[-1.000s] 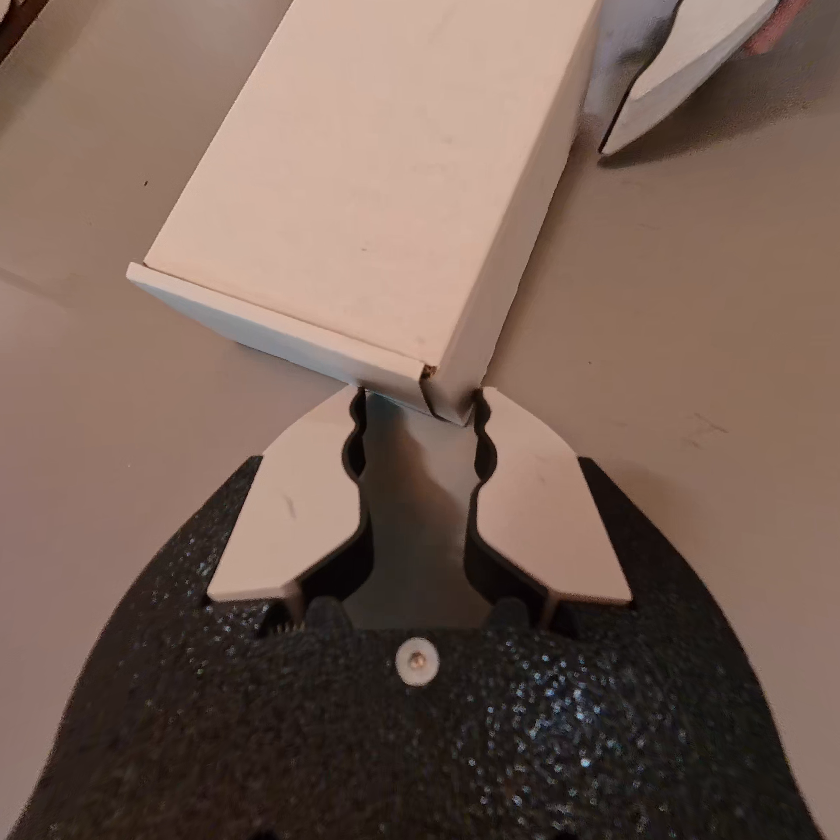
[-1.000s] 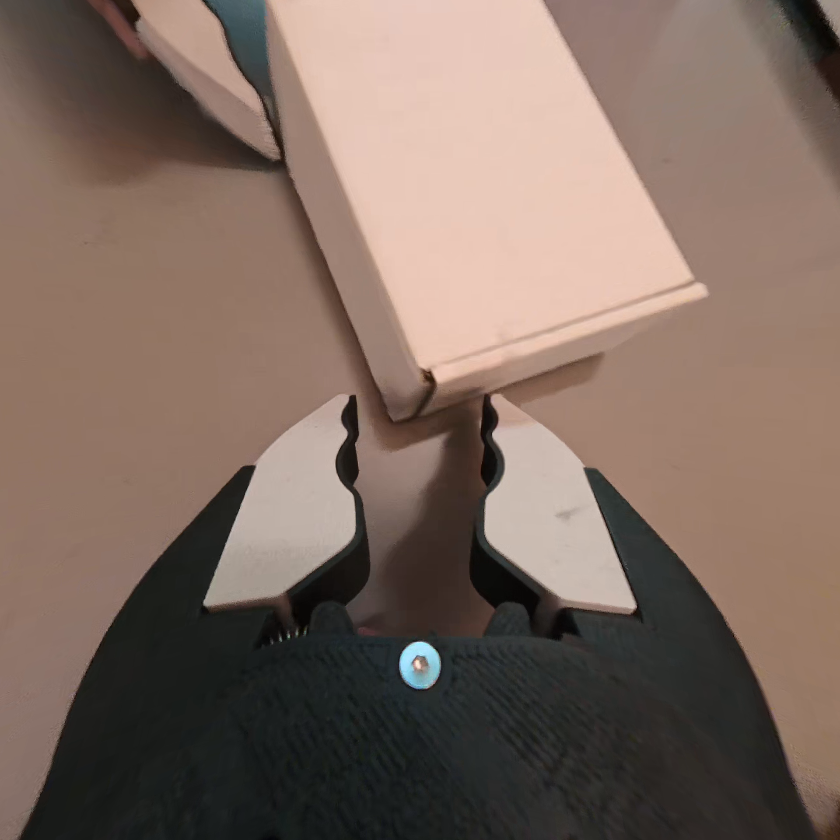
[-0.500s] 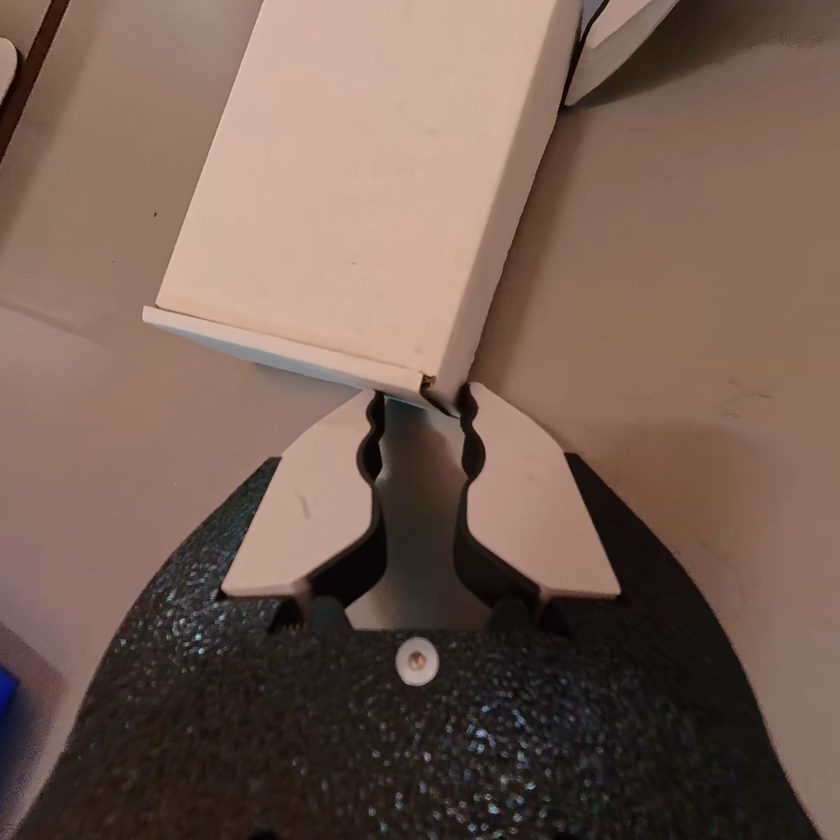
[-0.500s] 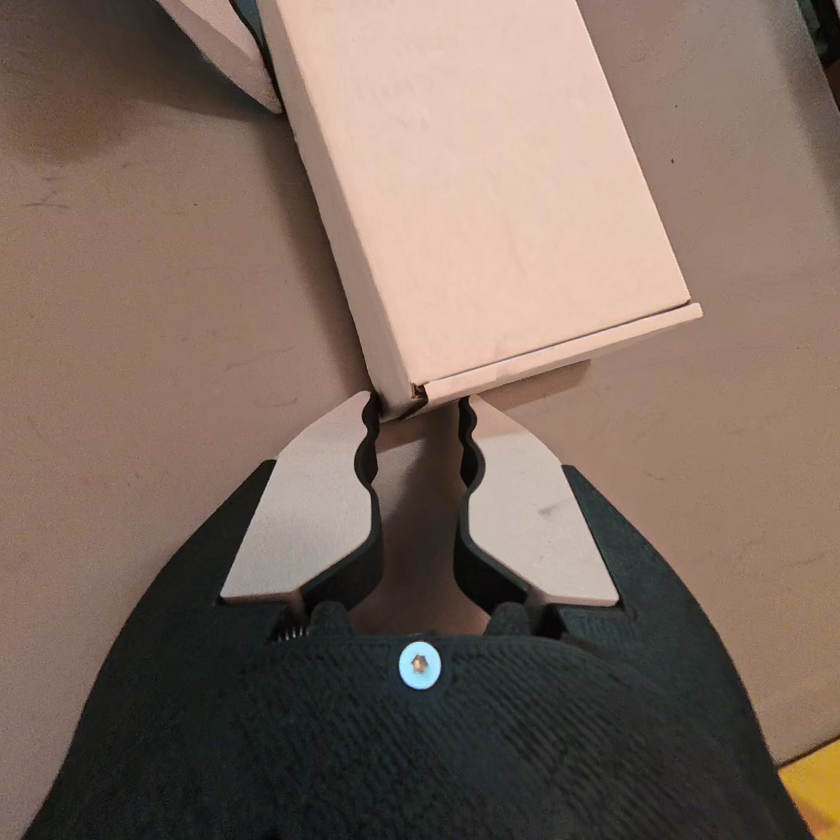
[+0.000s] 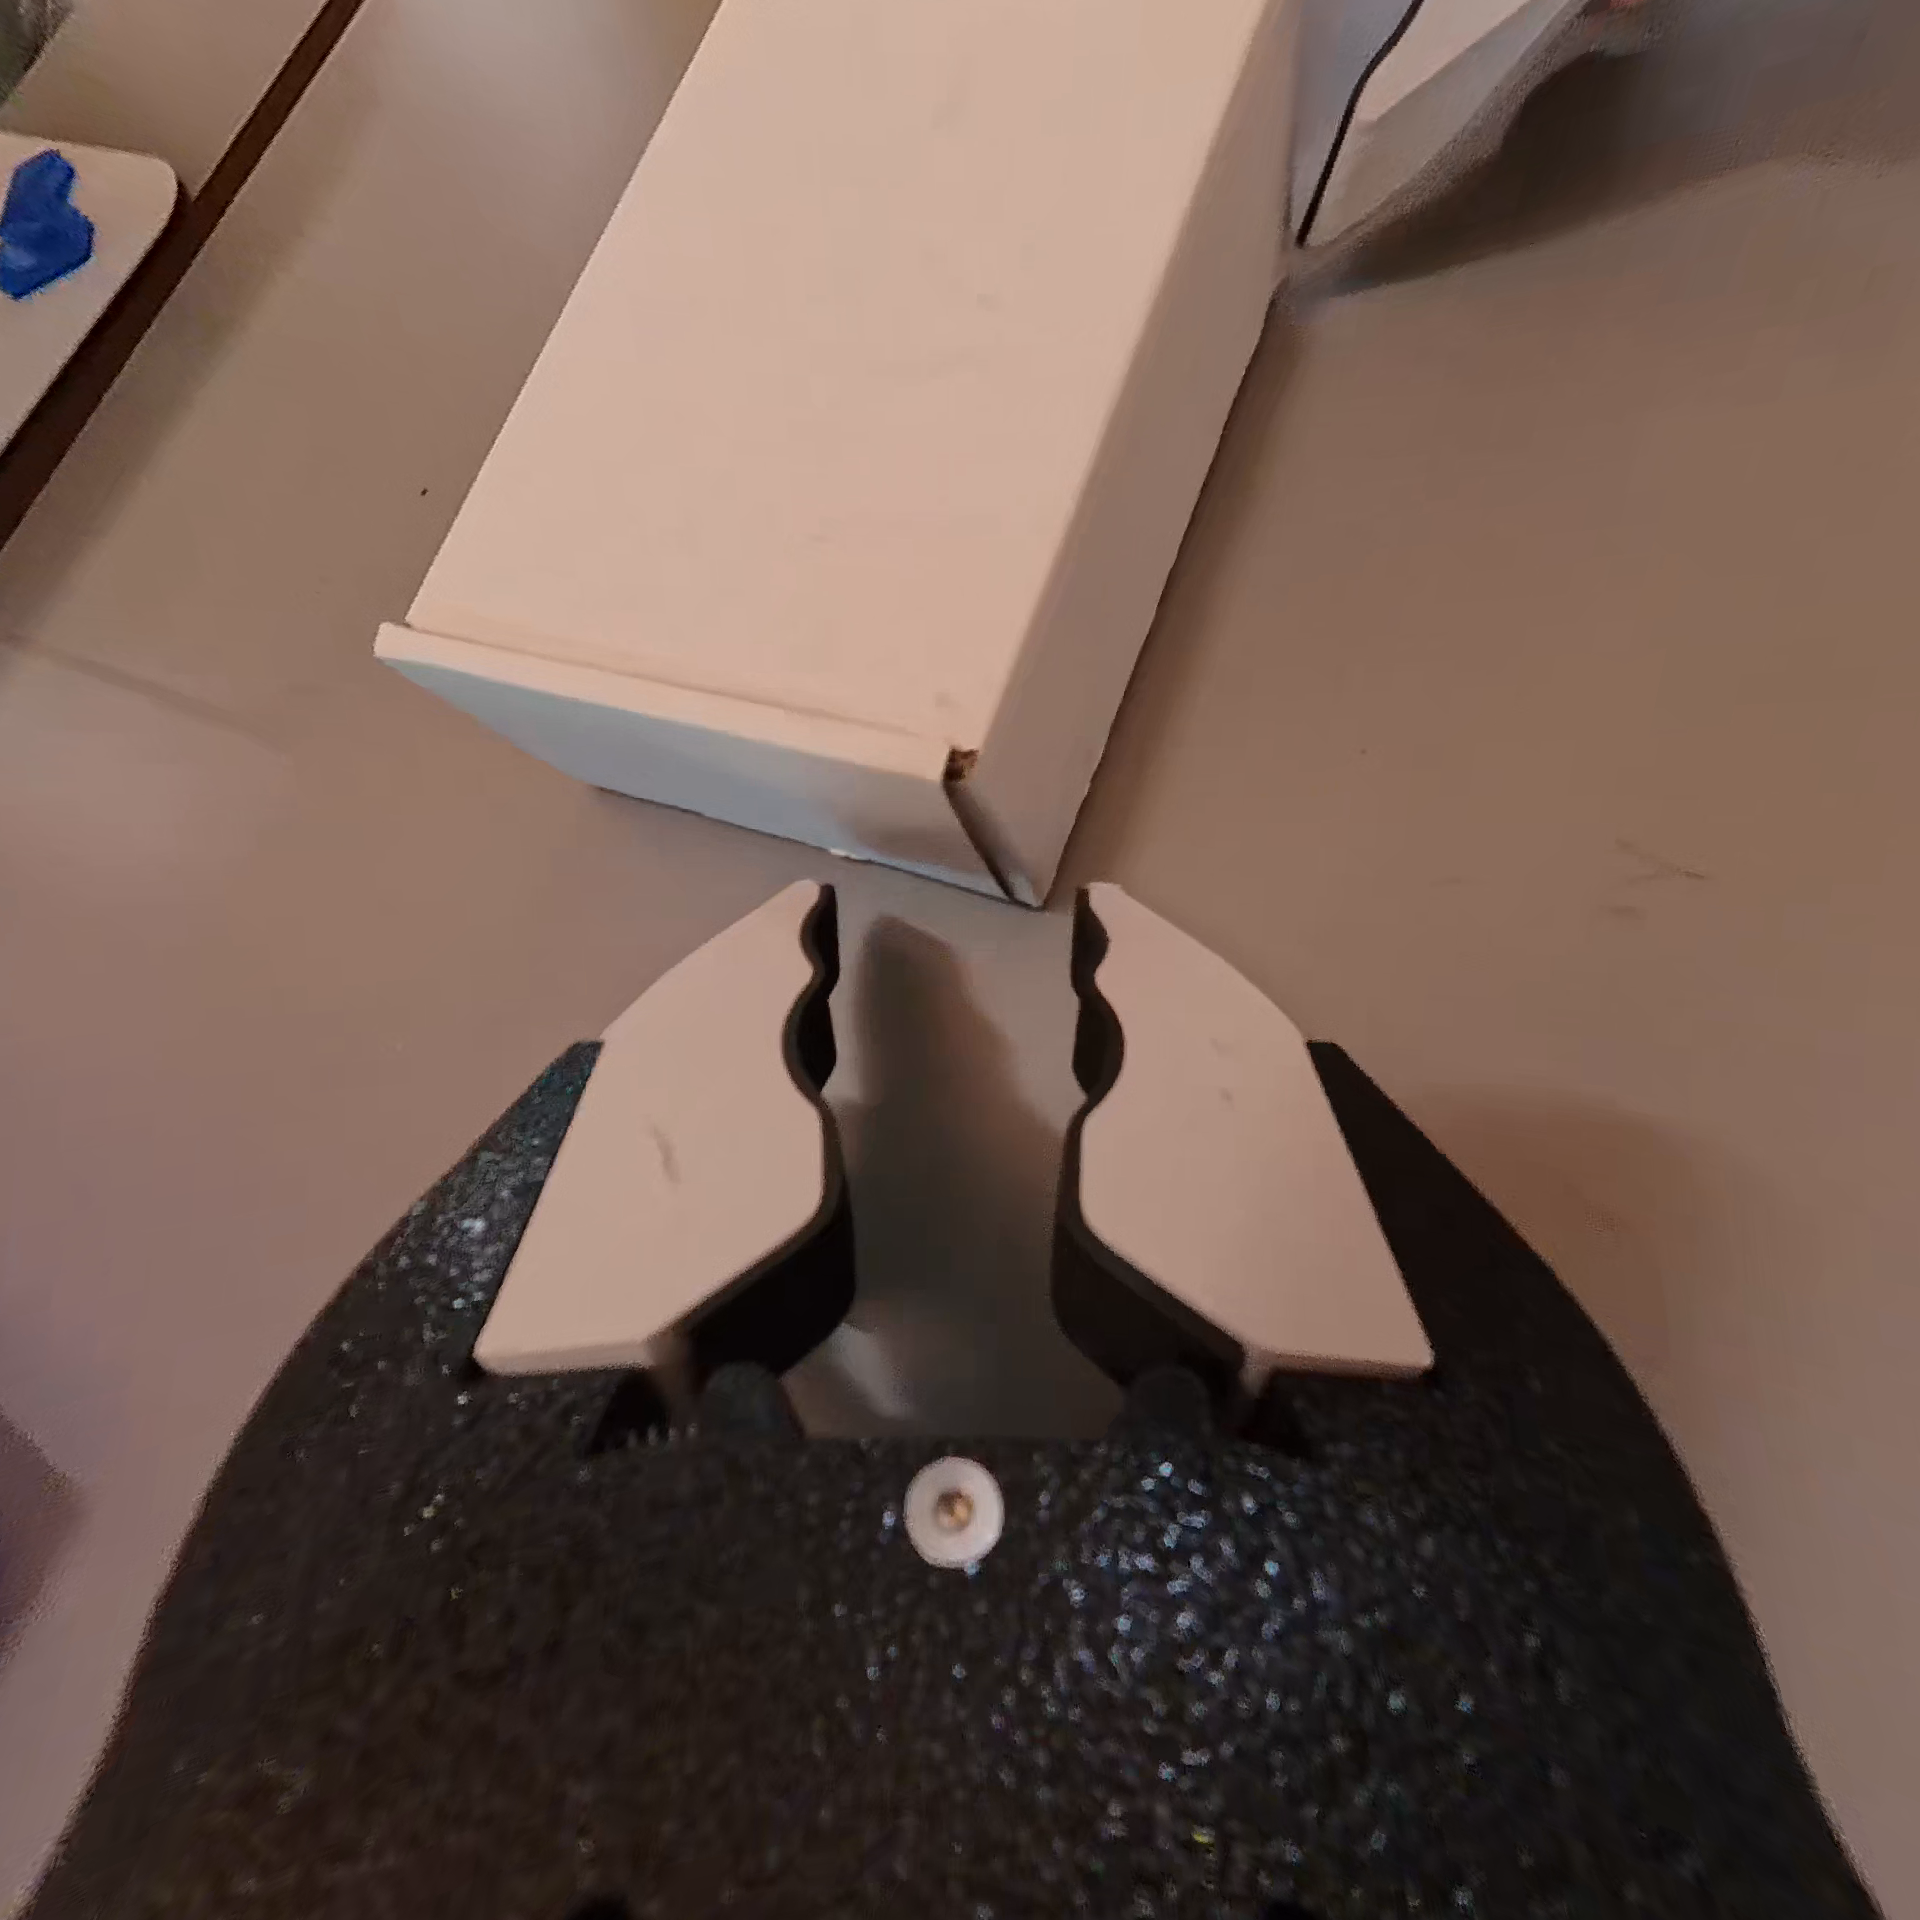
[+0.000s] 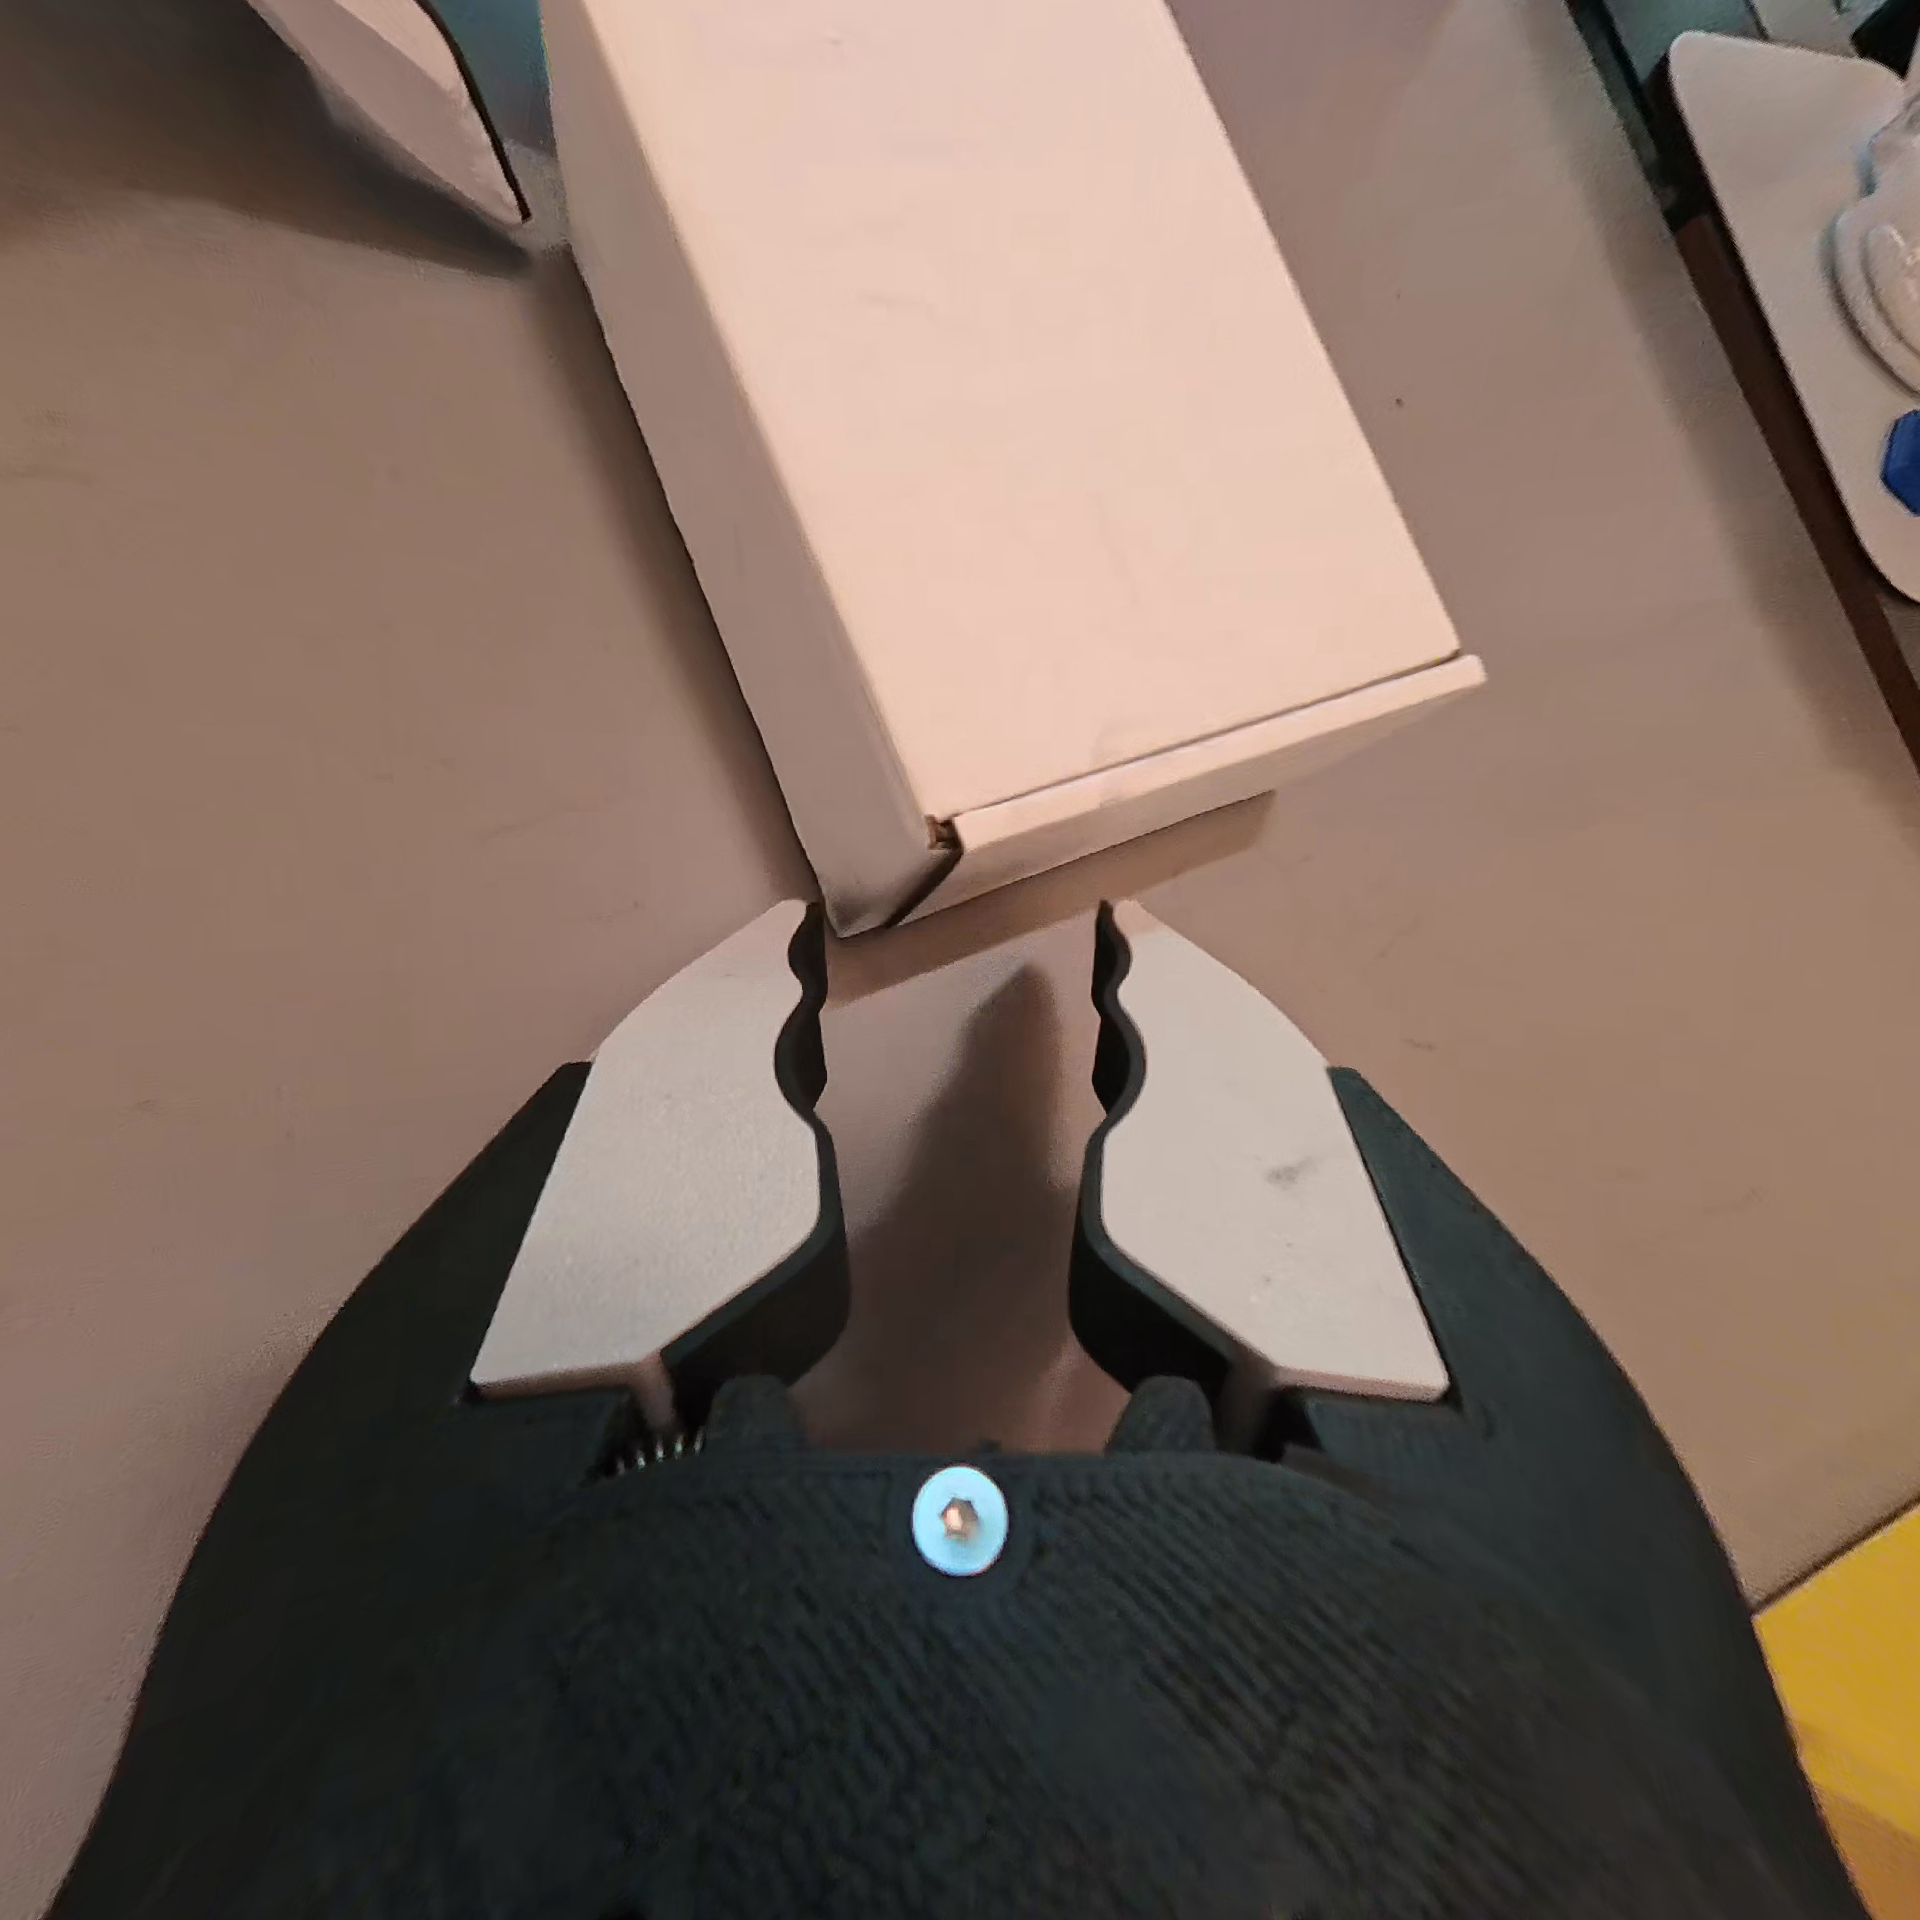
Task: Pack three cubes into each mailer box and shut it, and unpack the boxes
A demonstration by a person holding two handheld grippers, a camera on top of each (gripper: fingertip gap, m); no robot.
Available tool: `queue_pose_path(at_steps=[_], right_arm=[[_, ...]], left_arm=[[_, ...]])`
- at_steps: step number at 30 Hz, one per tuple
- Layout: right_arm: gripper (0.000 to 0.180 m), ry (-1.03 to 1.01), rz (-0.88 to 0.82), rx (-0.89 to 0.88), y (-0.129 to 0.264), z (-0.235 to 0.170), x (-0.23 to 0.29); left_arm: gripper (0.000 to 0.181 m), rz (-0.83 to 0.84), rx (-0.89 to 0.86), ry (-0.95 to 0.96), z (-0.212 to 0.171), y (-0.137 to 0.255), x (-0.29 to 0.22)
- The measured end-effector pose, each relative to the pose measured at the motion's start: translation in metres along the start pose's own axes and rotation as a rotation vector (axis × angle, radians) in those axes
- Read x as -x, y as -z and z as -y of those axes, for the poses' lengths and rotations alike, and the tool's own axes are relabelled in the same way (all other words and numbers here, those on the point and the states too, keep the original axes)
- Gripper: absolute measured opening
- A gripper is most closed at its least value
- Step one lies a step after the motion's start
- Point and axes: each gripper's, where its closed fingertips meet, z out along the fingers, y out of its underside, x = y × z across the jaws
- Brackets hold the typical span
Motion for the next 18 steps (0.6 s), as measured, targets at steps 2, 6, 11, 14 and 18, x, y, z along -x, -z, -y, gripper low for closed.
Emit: queue_pose_path(at_steps=[2, 6, 11, 14, 18], right_arm=[[0.048, -0.043, 0.018, -0.048, 0.003, 0.006, -0.001], [0.041, -0.070, 0.057, -0.061, -0.003, 0.007, 0.003], [0.034, -0.108, 0.075, -0.068, -0.006, 0.007, 0.003], [0.033, -0.100, 0.083, -0.057, -0.004, 0.005, 0.003], [0.051, -0.123, 0.012, -0.078, 0.022, 0.012, -0.016]], left_arm=[[0.046, -0.002, 0.006, 0.023, -0.001, 0.000, 0.002], [0.036, -0.007, 0.012, 0.031, 0.002, -0.006, 0.002], [0.023, 0.048, 0.014, 0.005, 0.005, -0.008, 0.004], [0.023, 0.002, 0.015, 0.020, 0.004, -0.006, -0.004], [0.052, -0.027, 0.039, 0.006, -0.001, 0.001, -0.015]])
